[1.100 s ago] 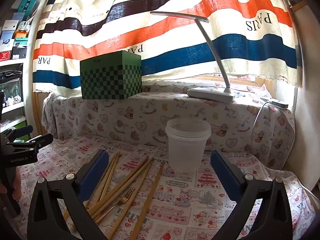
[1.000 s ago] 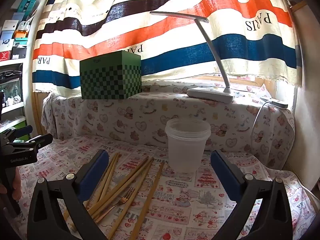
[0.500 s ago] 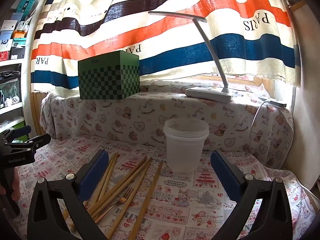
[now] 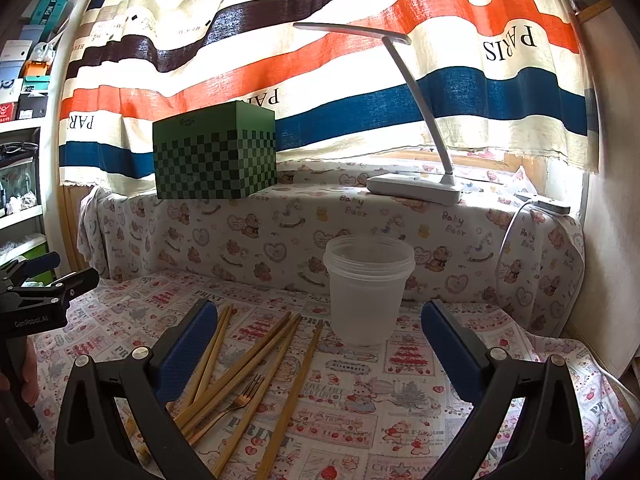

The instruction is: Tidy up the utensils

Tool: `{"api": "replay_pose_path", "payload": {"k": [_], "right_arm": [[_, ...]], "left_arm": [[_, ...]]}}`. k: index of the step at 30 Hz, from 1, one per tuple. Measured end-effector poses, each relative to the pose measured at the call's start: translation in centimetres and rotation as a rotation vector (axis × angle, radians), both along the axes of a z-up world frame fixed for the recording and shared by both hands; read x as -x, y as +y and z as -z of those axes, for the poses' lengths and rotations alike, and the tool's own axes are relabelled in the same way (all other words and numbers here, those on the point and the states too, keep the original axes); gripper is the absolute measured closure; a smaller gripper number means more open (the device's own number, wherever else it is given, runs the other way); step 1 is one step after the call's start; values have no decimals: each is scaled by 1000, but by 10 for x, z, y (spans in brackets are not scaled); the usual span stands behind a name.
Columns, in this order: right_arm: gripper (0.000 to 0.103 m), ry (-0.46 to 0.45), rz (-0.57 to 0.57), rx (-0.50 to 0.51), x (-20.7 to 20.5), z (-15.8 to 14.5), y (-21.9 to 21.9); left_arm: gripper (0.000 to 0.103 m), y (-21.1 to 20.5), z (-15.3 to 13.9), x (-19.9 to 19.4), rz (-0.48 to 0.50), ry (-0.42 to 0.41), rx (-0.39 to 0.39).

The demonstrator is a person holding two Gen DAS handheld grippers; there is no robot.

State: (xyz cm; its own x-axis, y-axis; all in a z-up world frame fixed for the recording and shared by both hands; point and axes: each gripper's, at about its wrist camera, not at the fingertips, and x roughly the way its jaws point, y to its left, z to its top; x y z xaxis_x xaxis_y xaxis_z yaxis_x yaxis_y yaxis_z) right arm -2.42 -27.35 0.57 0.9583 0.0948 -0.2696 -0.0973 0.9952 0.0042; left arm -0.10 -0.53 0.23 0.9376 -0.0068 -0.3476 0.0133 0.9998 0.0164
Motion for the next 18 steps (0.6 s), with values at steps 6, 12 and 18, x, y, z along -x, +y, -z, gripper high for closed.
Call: {"api": "replay_pose_path", "payload": {"k": [6, 12, 18], "right_arm": [[0, 1, 1, 1, 1, -1, 3], [0, 4, 7, -3, -1, 0, -3], [0, 4, 20, 17, 1, -1, 4]], "left_arm": [[0, 1, 0, 0, 0, 0, 0], [0, 4, 1, 1, -11, -4, 4], [0, 5, 1, 1, -13, -4, 4]]}}
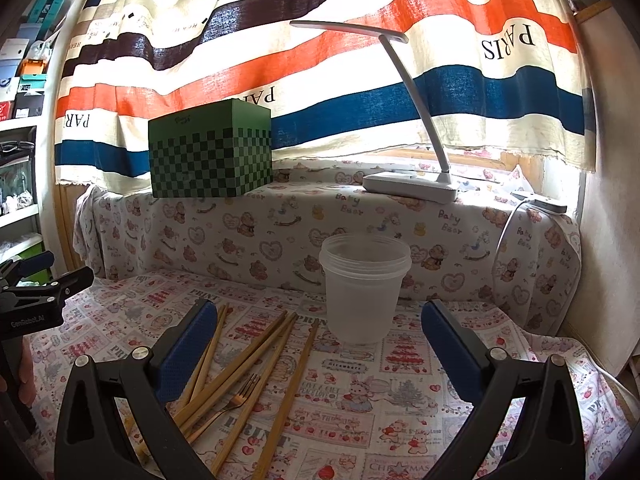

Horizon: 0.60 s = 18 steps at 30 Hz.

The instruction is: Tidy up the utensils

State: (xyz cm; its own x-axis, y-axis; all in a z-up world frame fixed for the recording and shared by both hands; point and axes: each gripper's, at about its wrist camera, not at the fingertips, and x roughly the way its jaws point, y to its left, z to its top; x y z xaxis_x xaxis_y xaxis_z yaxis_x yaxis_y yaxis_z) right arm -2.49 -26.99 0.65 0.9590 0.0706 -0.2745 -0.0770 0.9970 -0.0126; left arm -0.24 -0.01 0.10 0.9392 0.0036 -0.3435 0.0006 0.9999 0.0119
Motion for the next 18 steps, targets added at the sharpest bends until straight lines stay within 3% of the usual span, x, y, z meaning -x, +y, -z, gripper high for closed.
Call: {"api": "replay_pose_path", "payload": {"k": [18], "right_arm": [[0, -4, 47, 2, 3, -1, -2]], "left_arm": [[0, 0, -2, -1, -3, 0, -13]]}}
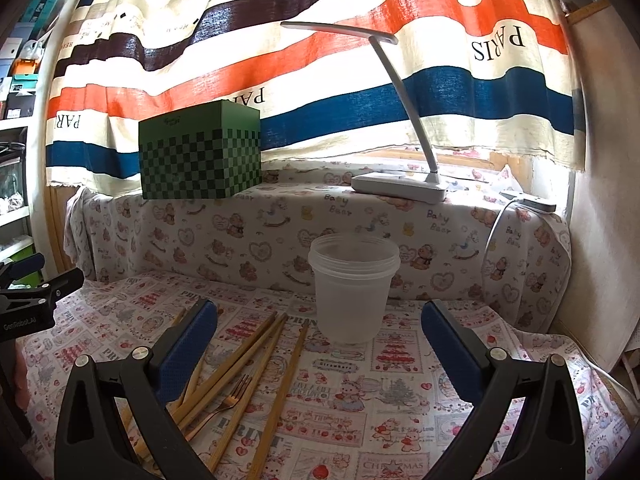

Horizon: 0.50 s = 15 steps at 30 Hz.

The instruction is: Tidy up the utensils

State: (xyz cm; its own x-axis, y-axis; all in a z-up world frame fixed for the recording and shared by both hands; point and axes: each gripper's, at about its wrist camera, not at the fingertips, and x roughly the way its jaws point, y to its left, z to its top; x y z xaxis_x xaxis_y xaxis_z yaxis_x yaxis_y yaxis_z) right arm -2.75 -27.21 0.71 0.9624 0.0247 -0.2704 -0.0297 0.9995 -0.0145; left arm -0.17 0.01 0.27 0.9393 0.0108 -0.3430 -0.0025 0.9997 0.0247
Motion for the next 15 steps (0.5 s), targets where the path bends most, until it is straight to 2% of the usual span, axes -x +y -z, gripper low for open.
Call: {"api": "replay_pose_path", "payload": {"k": [6, 15], "right_arm": [[0, -4, 15, 11, 1, 0, 3], [0, -35, 15, 48, 9, -4, 9]], "left_arm": [[0, -5, 0, 5, -1, -24, -24], [0, -2, -1, 11, 0, -40, 7]]}}
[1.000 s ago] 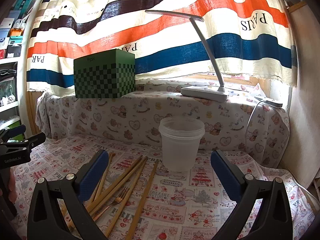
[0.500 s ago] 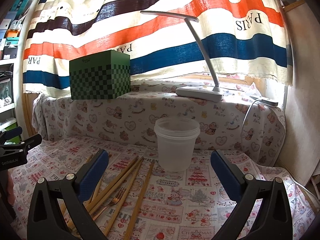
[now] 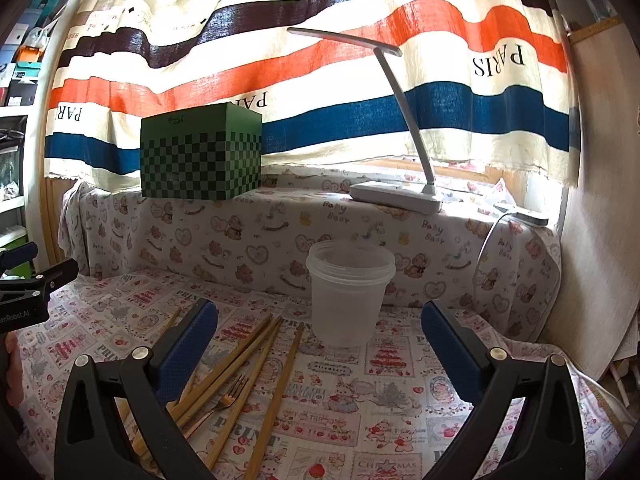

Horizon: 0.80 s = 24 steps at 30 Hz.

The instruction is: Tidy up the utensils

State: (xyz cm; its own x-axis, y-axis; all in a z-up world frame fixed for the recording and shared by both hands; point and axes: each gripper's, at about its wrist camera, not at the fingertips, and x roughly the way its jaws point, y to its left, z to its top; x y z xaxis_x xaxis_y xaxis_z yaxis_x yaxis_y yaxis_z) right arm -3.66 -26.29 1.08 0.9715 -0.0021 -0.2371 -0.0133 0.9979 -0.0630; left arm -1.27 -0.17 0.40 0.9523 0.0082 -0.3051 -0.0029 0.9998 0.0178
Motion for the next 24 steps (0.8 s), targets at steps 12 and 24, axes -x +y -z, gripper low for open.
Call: {"api": "replay_pose_path", "payload": {"k": [12, 24], "right_arm": [[0, 12, -11, -134, 6, -15, -20], [59, 175, -41, -168, -12, 2, -13]], "left_arm": [[0, -5, -5, 12, 60, -82, -14], [0, -2, -10, 22, 42, -116, -14]]}}
